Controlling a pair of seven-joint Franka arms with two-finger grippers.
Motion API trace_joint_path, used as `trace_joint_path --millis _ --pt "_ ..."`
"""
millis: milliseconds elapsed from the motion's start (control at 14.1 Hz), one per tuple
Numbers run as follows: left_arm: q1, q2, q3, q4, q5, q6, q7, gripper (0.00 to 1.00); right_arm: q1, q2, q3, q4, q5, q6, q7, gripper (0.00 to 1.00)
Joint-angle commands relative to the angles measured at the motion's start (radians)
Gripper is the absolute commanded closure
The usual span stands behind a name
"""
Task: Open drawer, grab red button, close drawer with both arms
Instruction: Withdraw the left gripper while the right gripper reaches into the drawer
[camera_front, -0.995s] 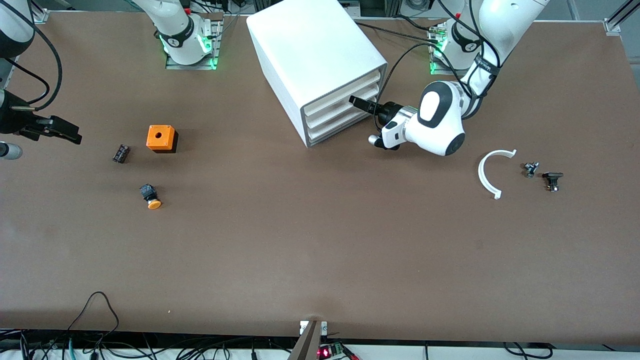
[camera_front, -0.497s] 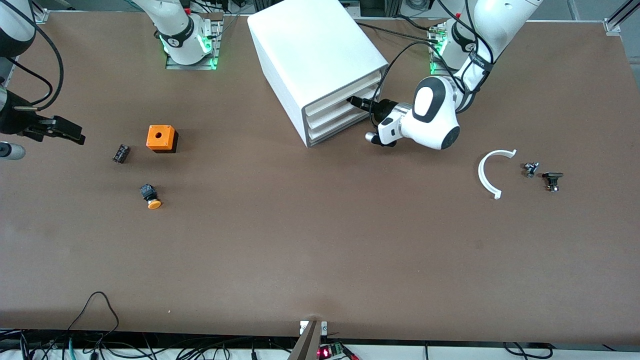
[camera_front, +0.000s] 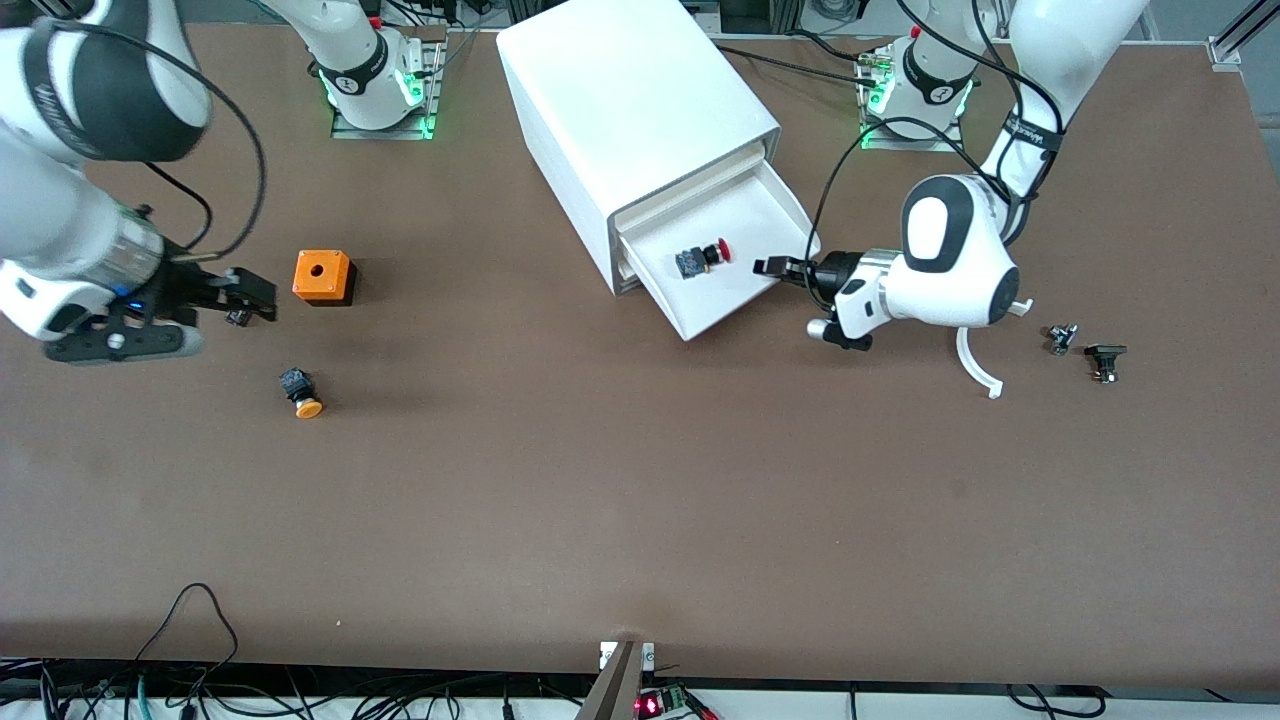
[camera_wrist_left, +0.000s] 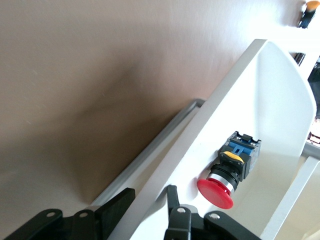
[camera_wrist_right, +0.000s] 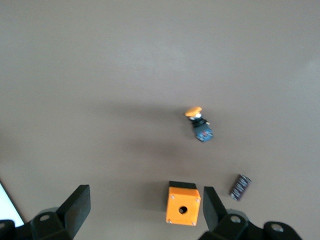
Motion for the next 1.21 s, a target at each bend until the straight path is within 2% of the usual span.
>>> trace_joint_path --millis 0,142,355,426,569,711,853,995,1137 --pt "0.006 -0.015 0.028 -0.002 0.054 0.083 -0.044 0.0 0.084 0.047 -0.005 0.017 0.015 0.02 -0.003 0.0" --pt "0.015 -0.035 0.028 0.014 0.062 0.088 -0.046 0.0 0.187 0.078 -0.006 0.034 0.014 0.031 0.0 0.0" --pt "0.154 -0.086 0.032 0.081 0.088 0.09 -0.05 0.0 0.262 0.129 -0.003 0.106 0.03 0.032 -0.016 0.0" --pt "0.167 -0.084 0.032 0.101 0.112 0.09 -0.049 0.0 0.297 0.142 -0.003 0.132 0.062 0.032 -0.023 0.0" --pt "0.168 -0.09 0.069 0.132 0.142 0.076 -0.051 0.0 0.354 0.196 -0.003 0.225 0.106 0.032 -0.074 0.0" --pt "0.168 -0.121 0.112 0.19 0.253 0.044 -0.051 0.0 0.437 0.26 -0.003 0.308 0.116 0.032 -0.198 0.0" --pt "0.156 -0.122 0.156 0.346 0.417 -0.063 -0.052 0.0 0.526 0.328 -0.002 0.383 0.109 0.066 -0.23 0.0" --pt "0.142 -0.121 0.178 0.508 0.548 -0.261 -0.069 0.0 0.578 0.386 0.005 0.417 0.109 0.167 -0.295 0.0" --pt "0.142 -0.132 0.177 0.596 0.669 -0.405 -0.157 0.0 0.592 0.402 0.034 0.417 0.109 0.192 -0.305 0.0"
